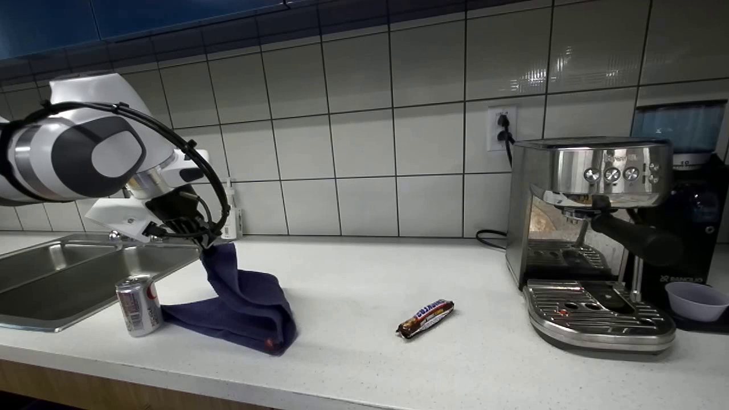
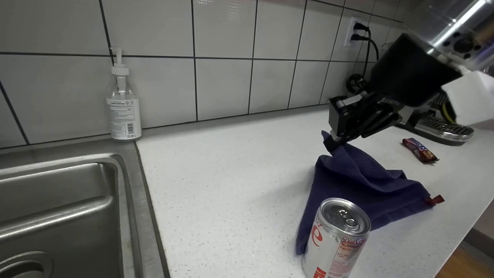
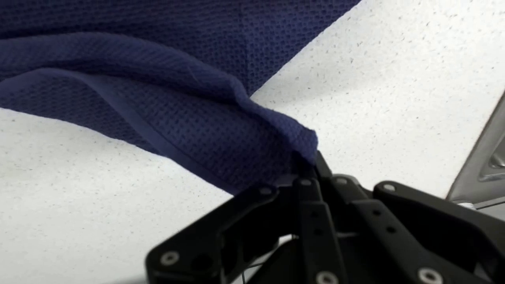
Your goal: Fold the towel by placing the corners on each other
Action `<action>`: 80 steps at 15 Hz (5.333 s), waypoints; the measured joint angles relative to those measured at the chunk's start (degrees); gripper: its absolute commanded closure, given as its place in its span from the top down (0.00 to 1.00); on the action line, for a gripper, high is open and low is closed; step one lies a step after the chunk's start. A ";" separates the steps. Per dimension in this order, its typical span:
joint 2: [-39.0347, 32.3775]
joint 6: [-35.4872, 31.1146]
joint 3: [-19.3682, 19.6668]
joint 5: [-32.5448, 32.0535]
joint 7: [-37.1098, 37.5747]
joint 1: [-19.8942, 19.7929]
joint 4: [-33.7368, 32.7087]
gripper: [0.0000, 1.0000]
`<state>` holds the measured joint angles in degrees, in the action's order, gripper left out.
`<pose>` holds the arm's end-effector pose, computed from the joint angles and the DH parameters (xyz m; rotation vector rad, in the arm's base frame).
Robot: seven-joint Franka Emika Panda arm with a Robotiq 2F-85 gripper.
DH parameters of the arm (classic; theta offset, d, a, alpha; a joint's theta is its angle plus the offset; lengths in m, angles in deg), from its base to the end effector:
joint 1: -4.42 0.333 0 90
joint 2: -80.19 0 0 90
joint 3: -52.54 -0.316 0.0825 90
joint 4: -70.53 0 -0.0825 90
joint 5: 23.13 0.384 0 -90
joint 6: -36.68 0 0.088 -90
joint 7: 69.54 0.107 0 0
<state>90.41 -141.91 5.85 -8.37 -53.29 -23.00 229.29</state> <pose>0.4079 0.1118 0.3038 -2.9561 0.2672 -0.7212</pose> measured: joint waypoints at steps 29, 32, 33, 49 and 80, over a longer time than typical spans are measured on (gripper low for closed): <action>0.27 0.10 -5.25 0.00 1.21 -1.76 0.02 1.00; 0.28 0.10 -5.25 0.01 1.27 -1.99 0.02 1.00; 0.28 0.10 -5.25 0.01 1.31 -2.12 0.02 1.00; 0.28 0.10 -4.22 0.34 1.56 -6.54 0.03 1.00; -3.63 -1.24 12.23 0.65 -8.60 -7.72 -0.71 1.00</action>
<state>86.78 -143.14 18.08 -7.72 -61.90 -30.72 228.58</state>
